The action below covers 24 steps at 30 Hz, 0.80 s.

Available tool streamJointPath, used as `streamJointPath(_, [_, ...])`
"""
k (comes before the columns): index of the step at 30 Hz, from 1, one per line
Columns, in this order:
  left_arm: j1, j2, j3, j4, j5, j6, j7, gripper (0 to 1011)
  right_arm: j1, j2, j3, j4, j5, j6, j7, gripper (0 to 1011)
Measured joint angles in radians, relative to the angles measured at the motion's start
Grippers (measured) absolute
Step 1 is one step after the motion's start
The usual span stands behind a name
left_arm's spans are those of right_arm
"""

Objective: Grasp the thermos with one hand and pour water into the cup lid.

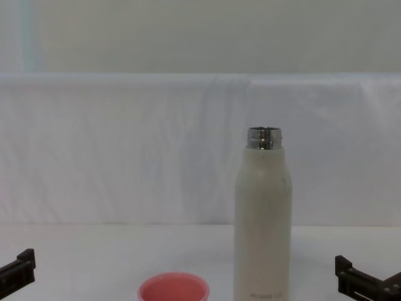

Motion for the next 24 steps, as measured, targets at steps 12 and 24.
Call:
streamJointPath(12, [0.000, 0.000, 0.000, 0.000, 0.000, 0.000, 0.000, 1001, 0.000, 0.000, 0.000, 0.000, 0.000, 0.000, 0.000, 1000])
streamJointPath(24, [0.000, 0.000, 0.000, 0.000, 0.000, 0.000, 0.000, 1001, 0.000, 0.000, 0.000, 0.000, 0.000, 0.000, 0.000, 1000])
